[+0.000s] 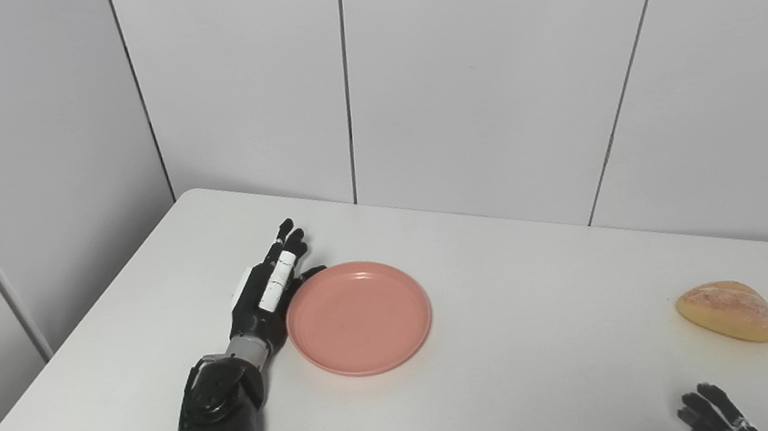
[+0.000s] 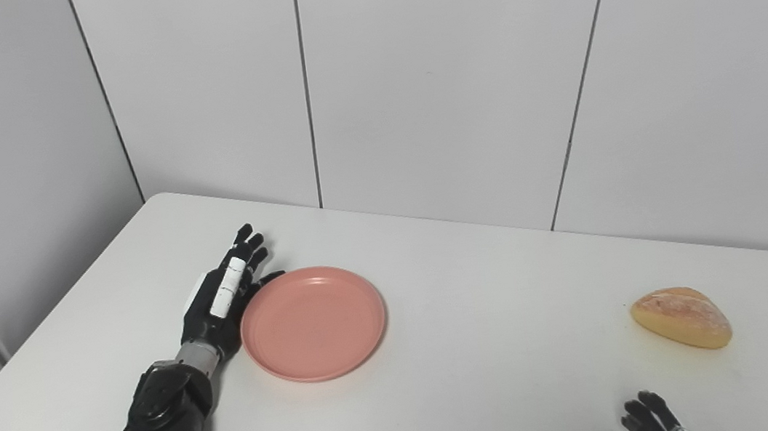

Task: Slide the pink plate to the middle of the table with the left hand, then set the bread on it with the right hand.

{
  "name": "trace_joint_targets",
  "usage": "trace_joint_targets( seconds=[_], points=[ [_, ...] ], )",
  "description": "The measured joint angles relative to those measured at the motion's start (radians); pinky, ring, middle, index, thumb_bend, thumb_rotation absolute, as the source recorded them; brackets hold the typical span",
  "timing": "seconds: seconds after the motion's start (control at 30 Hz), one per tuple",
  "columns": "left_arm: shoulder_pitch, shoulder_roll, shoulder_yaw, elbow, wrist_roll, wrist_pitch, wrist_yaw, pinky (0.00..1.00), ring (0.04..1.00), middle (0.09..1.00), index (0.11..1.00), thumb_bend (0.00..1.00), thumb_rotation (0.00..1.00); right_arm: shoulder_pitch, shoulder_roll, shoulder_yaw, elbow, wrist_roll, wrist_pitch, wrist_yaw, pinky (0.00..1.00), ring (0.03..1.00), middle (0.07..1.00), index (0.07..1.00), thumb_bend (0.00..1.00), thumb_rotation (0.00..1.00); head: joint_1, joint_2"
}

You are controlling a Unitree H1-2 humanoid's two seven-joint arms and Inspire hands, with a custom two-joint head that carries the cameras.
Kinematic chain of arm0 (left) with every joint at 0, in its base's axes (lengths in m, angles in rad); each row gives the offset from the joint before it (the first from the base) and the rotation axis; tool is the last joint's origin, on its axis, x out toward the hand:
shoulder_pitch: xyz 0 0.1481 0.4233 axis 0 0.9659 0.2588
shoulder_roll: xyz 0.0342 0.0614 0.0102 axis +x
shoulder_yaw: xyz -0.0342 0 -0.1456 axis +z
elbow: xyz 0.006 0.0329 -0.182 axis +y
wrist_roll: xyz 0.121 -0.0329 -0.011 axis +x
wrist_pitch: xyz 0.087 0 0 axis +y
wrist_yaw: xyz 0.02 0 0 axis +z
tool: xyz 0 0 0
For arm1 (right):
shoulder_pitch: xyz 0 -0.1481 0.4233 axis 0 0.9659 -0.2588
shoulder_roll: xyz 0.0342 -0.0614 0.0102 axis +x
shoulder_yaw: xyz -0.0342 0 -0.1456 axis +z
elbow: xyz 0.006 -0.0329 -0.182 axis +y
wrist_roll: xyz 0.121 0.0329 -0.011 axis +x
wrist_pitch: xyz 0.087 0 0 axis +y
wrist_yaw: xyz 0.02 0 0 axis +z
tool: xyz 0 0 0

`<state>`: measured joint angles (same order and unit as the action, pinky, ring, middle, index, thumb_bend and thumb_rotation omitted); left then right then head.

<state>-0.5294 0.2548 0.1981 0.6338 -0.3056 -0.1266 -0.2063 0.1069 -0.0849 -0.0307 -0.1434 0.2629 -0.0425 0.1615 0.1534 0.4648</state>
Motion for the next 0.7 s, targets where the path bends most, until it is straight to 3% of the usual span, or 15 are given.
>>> trace_joint_targets(
  seconds=[0.2, 0.7],
  points=[
    [0.008, -0.024, 0.004, -0.027, -0.024, 0.031, 0.0, 0.84, 0.995, 1.0, 1.0, 1.0, 0.72, 0.0, 0.0, 0.0, 0.0, 0.003, 0.0, 0.0, 1.0, 0.904, 0.888, 0.891, 0.8, 1.0, -0.003, 0.002],
    [0.041, -0.082, -0.009, -0.104, -0.018, 0.047, 0.048, 0.79, 0.943, 1.0, 1.0, 1.0, 0.76, 0.0, 0.0, 0.007, -0.002, 0.002, 0.001, -0.001, 1.0, 0.907, 0.891, 0.893, 0.8, 1.0, -0.017, 0.011]
  ],
)
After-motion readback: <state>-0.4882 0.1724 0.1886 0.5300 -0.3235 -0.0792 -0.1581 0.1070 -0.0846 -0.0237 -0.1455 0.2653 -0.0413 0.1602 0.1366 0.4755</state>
